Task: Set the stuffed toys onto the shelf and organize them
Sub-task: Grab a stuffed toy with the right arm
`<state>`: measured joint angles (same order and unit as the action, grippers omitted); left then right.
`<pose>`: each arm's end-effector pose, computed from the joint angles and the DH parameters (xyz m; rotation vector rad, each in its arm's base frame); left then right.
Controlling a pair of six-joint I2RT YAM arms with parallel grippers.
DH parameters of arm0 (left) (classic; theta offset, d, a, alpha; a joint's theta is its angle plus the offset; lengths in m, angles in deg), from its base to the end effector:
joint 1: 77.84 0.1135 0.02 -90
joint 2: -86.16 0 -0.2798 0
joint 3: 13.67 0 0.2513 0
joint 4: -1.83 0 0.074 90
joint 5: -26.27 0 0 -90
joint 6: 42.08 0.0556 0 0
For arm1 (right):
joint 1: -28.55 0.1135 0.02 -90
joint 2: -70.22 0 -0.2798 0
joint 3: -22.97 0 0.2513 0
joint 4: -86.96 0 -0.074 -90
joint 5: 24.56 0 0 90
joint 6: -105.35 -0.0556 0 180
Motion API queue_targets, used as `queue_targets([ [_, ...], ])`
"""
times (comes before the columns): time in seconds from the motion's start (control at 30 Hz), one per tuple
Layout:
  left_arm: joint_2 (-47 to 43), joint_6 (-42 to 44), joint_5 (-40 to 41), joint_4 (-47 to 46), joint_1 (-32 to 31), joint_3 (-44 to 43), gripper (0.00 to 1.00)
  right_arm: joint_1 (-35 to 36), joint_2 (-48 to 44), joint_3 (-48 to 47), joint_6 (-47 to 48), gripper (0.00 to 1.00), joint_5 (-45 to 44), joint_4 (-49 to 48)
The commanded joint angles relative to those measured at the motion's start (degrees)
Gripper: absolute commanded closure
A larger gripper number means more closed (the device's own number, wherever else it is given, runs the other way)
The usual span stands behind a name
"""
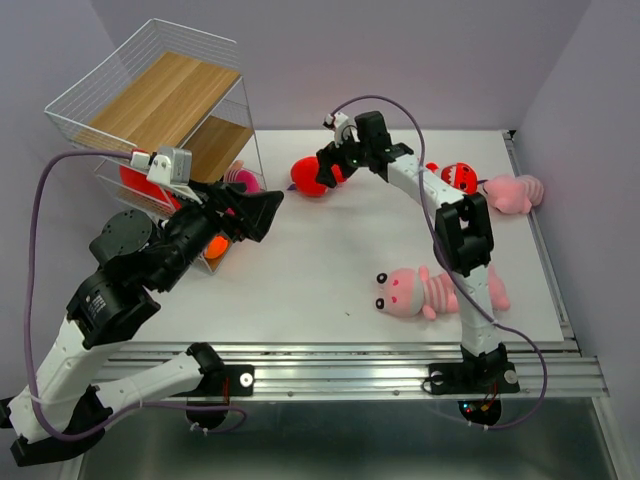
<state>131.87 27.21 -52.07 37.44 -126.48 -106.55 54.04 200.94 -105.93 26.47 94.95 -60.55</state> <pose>0.0886 -0.0836 0.5238 0.1700 1.4184 -0.8691 0.4890 0.2635 0.2486 -0.9562 1.9411 0.7016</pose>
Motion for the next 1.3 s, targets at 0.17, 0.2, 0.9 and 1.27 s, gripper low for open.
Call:
queue_targets([
  [0.17,0.69,-0.03,-0.68,-2.82,-0.05,0.49,0.01,7.46,2.53,-5.32,-0.56,0.00,-21.51,-11.55],
  [0.2,0.78,-0.12,-0.76,-2.82,-0.05,0.67,0.01,7.46,4.35,-5.93,-1.26,0.00,-22.91,-12.95],
  [0.9,2.98,-3.02,-5.41,-7.03,-0.05,5.50,0.01,2.11,3.60,1.26,-8.38,0.99,-19.18,-8.57],
  [1.27,8.07,0.22,-10.95,-8.00,-0.22,4.18,0.01,-6.94,-26.37,21.90,-8.40,0.99,16.68,-5.07],
])
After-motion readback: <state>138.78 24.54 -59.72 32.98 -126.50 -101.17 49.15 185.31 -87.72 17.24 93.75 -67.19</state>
